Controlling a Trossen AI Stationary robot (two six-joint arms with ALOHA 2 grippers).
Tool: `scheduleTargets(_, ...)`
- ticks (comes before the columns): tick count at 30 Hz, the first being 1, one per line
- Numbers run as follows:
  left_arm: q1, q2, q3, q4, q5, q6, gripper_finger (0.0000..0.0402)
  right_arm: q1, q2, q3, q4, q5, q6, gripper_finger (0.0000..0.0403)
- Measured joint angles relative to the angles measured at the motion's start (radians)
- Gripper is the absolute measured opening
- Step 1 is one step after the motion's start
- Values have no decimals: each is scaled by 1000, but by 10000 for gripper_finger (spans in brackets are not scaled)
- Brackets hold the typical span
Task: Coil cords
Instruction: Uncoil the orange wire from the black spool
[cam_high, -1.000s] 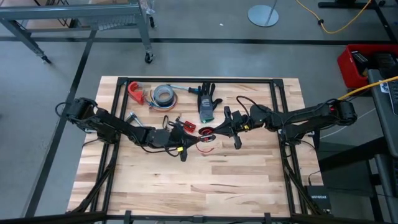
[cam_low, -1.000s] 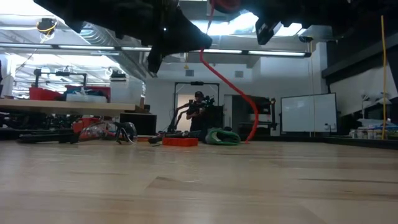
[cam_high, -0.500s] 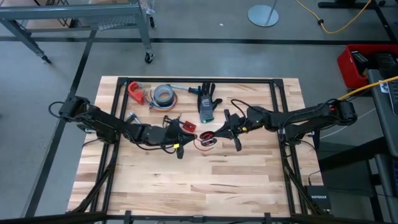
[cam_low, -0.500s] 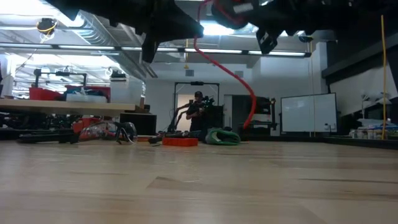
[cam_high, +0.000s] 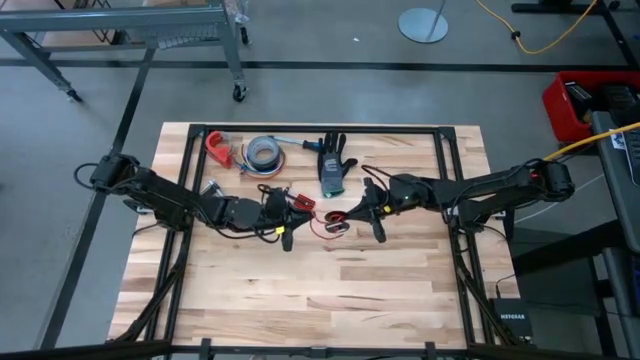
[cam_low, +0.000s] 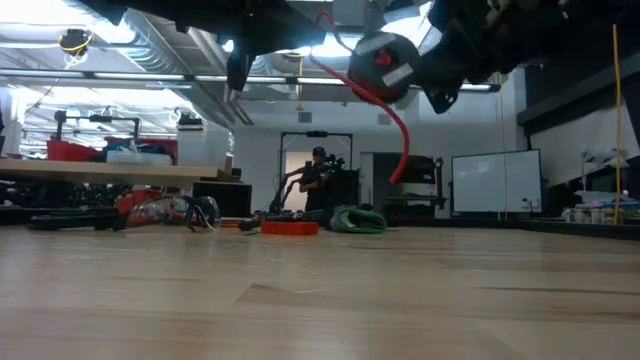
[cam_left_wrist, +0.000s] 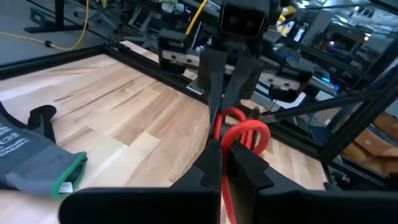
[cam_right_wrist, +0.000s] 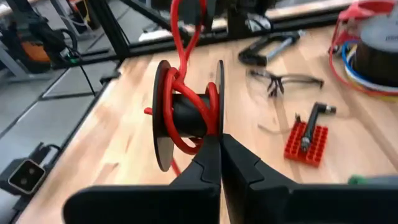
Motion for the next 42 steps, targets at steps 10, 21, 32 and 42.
scheduleTargets(10,61,0,0,1,62,-160,0,0,0,0,-140,177,2,0)
scheduleTargets(21,53,0,0,6,89,-241,0,0,0,0,-7,431,55,0)
scheduleTargets(32,32,1,2,39,86,-205,0,0,0,0,122,569,35,0)
scheduleTargets(42,-35,2,2,29,72,-231,0,-6,1,0,141,646,34,0)
